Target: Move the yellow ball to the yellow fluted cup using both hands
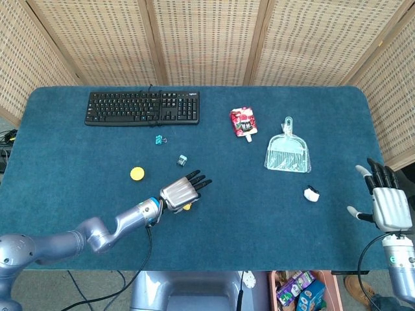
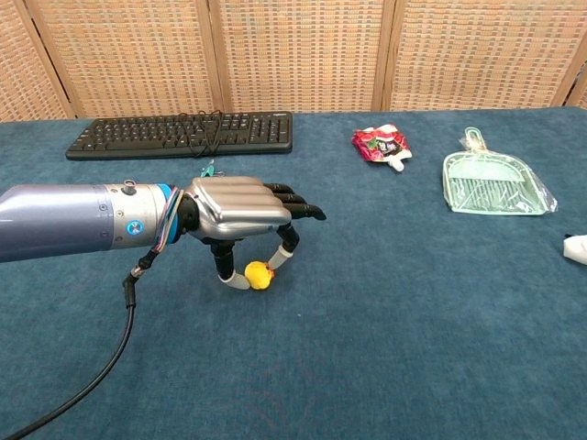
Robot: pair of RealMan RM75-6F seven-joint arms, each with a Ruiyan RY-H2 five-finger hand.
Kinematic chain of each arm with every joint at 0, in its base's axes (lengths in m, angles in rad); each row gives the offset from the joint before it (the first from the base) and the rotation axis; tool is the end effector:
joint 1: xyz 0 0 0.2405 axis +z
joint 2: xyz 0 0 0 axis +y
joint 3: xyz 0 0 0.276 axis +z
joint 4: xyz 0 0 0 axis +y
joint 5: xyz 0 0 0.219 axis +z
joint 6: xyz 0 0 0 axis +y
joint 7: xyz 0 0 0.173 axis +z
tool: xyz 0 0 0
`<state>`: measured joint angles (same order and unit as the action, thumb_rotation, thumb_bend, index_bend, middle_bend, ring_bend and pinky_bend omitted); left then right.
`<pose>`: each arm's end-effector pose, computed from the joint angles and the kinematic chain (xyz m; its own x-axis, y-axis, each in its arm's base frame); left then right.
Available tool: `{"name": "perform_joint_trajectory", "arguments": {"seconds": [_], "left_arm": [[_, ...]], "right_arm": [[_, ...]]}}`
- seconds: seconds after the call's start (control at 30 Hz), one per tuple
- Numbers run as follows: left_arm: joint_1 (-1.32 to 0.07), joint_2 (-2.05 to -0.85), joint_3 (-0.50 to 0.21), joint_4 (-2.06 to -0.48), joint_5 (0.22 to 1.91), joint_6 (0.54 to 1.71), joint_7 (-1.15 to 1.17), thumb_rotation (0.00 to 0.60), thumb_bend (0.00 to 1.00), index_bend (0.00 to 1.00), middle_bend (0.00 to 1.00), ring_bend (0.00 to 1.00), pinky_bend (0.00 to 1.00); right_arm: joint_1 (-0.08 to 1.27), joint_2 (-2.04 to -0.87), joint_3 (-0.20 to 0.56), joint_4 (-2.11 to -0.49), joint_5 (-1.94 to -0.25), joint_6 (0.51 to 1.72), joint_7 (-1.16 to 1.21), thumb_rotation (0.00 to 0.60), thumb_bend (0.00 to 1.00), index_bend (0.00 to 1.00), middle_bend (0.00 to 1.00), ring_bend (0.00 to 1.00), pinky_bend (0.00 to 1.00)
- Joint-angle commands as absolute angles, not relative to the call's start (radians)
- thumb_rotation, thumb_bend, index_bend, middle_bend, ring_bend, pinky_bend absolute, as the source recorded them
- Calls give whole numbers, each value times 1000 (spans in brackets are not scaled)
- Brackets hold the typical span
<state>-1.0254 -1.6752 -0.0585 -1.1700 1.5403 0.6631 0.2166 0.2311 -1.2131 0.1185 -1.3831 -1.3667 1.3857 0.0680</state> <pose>-0.0911 0.3917 -0.1204 0.8218 0.0847 0.5634 0.3734 -0.8269 -0.4204 -0.3553 -0.2826 0.1606 0.4243 0.0498 0.9041 -0.9055 0.0198 0.4239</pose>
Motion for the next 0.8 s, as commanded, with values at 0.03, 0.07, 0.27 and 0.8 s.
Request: {"name": "perform_joint_trajectory", "arguments": {"seconds": [0.03, 0.07, 0.27, 0.8], "left_arm": [[-1024, -1667, -60, -1178, 1535, 673, 225, 600, 271, 580, 0, 0, 0], [-1023, -1665, -61, -1181, 1532, 676, 225, 600, 272, 583, 0, 0, 0], [-1010, -1604, -84, -1231, 1510, 720, 218, 600, 275, 590, 0, 0, 0], [-901, -1414, -93, -1202, 1350, 738, 133, 600, 296, 591, 0, 0, 0]], "right_arm": [[230, -1213, 120, -1384, -1369, 1385, 69, 600, 0, 0, 0, 0, 0], [230, -1213, 120, -1384, -1370, 1385, 69, 600, 0, 0, 0, 0, 0], [227, -1211, 122, -1388, -1376, 1383, 68, 600, 0, 0, 0, 0, 0], [226, -1213, 127, -1398, -1390, 1379, 62, 600, 0, 0, 0, 0, 0]]}}
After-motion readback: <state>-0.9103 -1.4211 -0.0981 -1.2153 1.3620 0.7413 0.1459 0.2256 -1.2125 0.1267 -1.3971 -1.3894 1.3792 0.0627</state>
